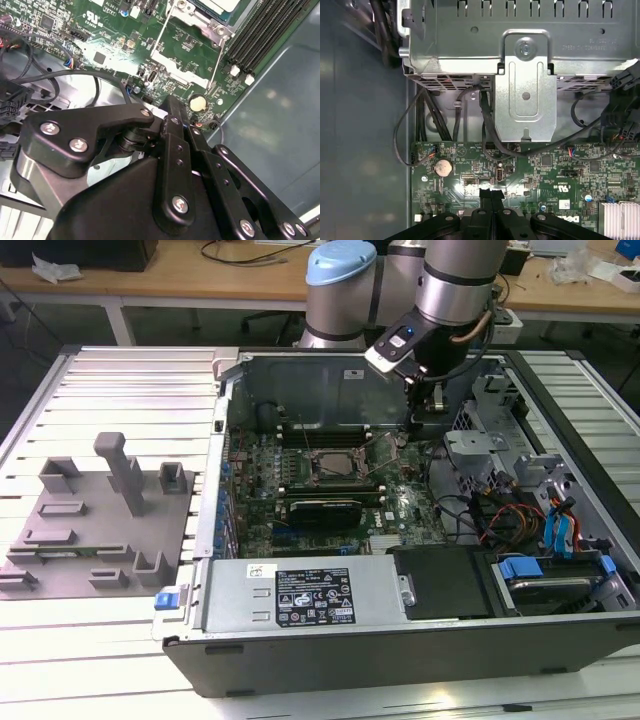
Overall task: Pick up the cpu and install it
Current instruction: 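Close the cpu cover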
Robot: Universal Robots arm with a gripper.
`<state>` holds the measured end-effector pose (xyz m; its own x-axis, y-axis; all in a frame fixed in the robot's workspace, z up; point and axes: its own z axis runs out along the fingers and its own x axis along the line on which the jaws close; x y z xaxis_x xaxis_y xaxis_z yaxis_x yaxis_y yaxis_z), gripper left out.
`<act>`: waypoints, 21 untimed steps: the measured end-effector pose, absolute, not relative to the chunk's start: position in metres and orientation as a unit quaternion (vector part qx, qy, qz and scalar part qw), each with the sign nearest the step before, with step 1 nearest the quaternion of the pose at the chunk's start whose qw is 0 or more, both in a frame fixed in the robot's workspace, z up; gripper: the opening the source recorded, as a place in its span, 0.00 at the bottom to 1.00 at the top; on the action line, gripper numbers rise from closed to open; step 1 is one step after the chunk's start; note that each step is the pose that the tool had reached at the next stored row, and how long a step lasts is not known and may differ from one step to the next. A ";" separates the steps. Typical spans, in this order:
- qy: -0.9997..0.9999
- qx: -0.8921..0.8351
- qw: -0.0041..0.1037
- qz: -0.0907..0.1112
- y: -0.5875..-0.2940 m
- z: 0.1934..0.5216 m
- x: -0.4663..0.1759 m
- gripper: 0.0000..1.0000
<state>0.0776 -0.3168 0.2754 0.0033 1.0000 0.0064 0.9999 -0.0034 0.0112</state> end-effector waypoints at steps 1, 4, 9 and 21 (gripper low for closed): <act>0.706 0.708 0.002 0.006 -0.317 0.275 0.078 0.11; 0.706 0.708 0.002 0.006 -0.317 0.273 0.078 0.11; 0.706 0.708 0.002 0.006 -0.317 0.271 0.079 0.11; 0.706 0.708 -0.002 0.002 -0.317 0.255 0.080 0.11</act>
